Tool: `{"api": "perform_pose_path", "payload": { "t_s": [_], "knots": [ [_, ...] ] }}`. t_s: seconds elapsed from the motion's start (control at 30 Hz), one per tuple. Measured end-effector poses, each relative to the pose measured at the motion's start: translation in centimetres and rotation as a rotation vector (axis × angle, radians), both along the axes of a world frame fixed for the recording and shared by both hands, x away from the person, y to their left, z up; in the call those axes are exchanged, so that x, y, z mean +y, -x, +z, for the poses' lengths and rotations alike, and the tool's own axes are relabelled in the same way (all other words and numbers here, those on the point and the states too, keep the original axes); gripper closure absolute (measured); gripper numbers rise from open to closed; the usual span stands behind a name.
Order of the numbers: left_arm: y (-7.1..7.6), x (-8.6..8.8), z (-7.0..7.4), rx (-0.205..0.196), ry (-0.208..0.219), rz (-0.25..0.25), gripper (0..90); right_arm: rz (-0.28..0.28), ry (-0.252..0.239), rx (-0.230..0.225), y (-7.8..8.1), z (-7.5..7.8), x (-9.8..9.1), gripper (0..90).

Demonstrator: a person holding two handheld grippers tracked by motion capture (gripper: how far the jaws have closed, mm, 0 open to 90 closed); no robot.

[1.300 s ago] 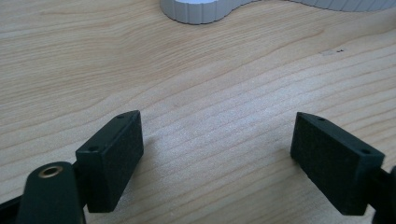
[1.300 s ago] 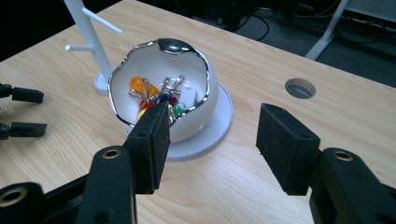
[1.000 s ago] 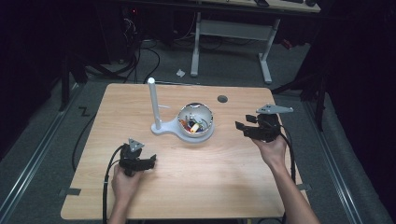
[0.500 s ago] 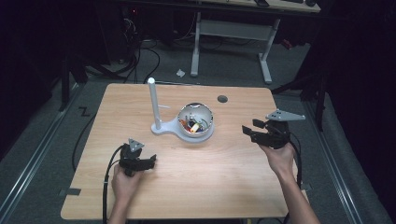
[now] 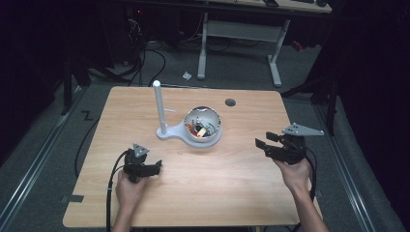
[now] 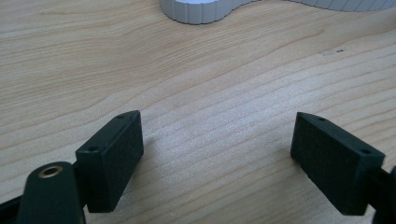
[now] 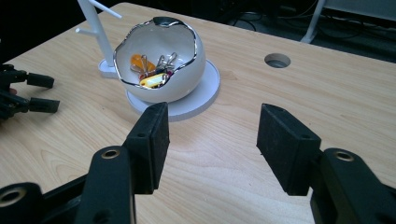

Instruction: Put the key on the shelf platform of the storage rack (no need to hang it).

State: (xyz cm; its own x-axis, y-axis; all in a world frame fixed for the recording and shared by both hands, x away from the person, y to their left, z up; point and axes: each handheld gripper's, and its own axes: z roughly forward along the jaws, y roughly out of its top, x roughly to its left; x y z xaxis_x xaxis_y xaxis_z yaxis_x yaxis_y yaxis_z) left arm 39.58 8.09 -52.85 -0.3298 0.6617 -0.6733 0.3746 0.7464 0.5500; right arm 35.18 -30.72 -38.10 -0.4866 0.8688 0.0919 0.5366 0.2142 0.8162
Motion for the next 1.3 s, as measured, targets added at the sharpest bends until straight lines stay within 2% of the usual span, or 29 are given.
{"api": "perform_pose_path", "payload": {
  "t_s": [0.1, 0.57, 0.77, 1.3],
  "knots": [
    [0.0, 0.0, 0.0, 0.000, 0.000, 0.001, 17.5, 0.001, -0.008, -0.005, 0.3, -0.2, -0.1, 44.3],
    [0.0, 0.0, 0.0, 0.000, 0.000, 0.001, 17.5, 0.001, -0.047, 0.034, 1.2, -2.8, -0.2, 44.3],
    [0.0, 0.0, 0.0, 0.000, 0.000, 0.001, 17.5, 0.006, -0.056, 0.047, 1.4, -3.4, 0.0, 44.2],
    [0.0, 0.0, 0.0, 0.000, 0.000, 0.001, 17.5, 0.014, -0.066, 0.087, 0.9, -5.8, 0.9, 44.3]
  ]
}}
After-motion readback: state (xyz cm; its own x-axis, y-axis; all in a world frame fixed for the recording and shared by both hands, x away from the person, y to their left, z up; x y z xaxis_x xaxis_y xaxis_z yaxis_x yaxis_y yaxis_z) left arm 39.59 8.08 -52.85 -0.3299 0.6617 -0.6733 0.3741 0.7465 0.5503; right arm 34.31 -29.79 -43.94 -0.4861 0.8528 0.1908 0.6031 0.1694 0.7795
